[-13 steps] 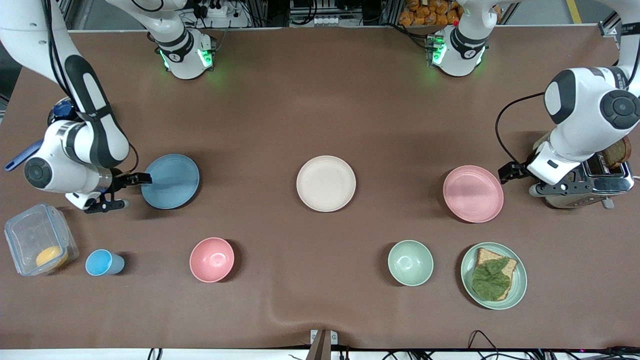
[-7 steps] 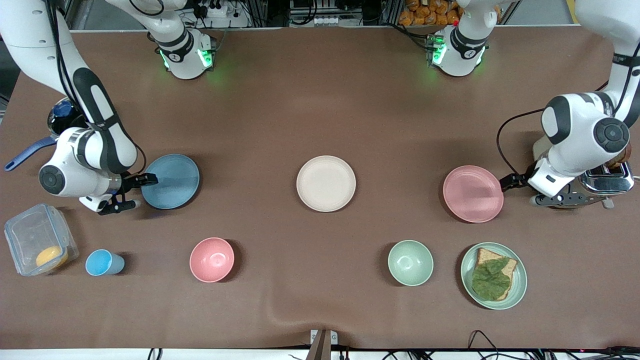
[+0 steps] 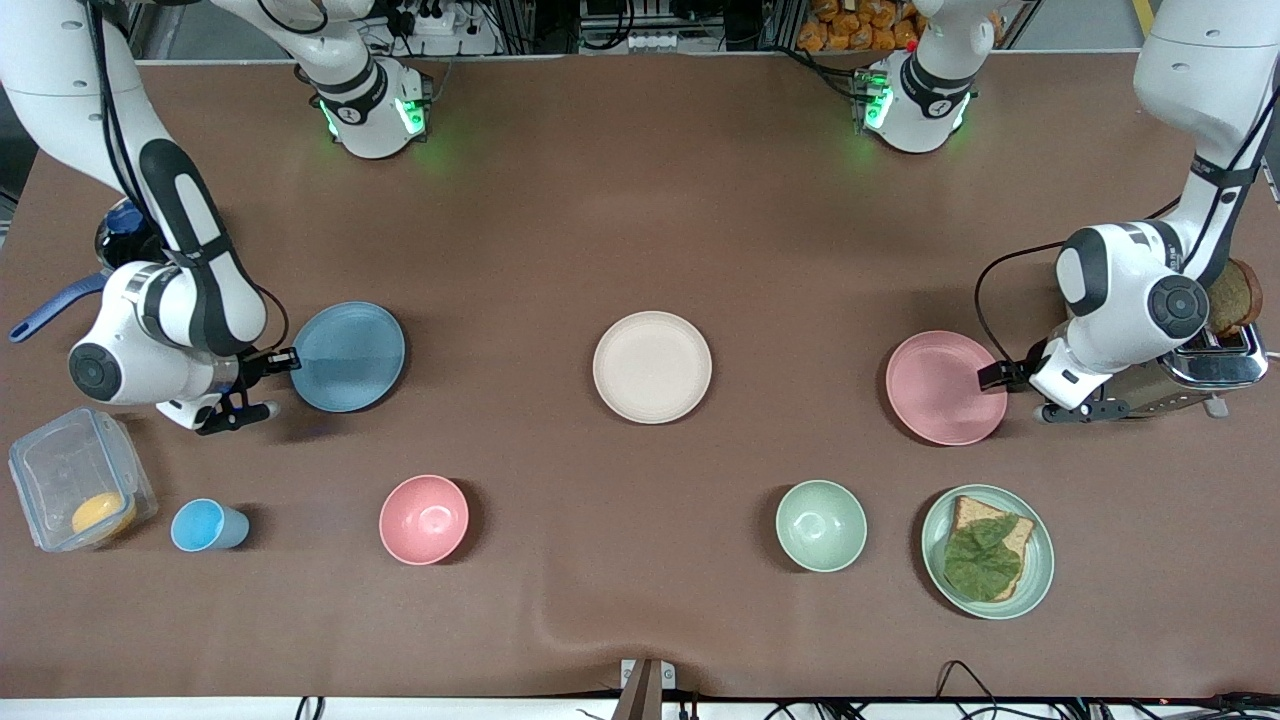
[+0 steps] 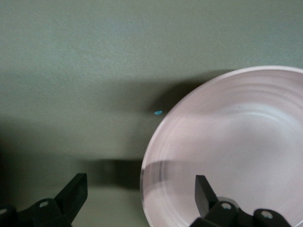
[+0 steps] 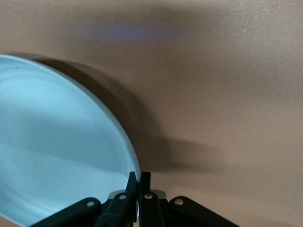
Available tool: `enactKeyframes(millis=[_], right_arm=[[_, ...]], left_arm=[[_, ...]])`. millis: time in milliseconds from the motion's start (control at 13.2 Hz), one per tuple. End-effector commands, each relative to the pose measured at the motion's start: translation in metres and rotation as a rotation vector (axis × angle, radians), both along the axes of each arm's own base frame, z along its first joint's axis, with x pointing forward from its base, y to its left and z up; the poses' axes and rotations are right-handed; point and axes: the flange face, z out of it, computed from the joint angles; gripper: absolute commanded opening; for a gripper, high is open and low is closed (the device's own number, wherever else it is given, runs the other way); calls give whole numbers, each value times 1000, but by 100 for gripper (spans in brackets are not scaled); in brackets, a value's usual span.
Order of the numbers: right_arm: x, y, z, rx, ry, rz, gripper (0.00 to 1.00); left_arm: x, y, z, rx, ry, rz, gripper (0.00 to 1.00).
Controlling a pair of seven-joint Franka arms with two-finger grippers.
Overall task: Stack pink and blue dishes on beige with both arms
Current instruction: 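Grip the blue and pink plate rims with the right and left grippers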
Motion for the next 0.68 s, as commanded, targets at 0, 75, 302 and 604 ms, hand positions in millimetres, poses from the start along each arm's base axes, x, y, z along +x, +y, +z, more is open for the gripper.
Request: enactKeyframes(millis=[0,75,302,604], right_arm=[[16,-6,7,38,50,-6,0],[19,-6,13,43,65,-4,0],[26,-5,25,63,76,-14,0],[31,-3,35,81,88,-27,0]], left_arm=[[0,-1,-4,-15,-5,11,81],[0,0,-7,-17,-1,14,72],[-1,-2,-10,-33,5,34,46],[2,-8,-4,-66,-8,68,0]])
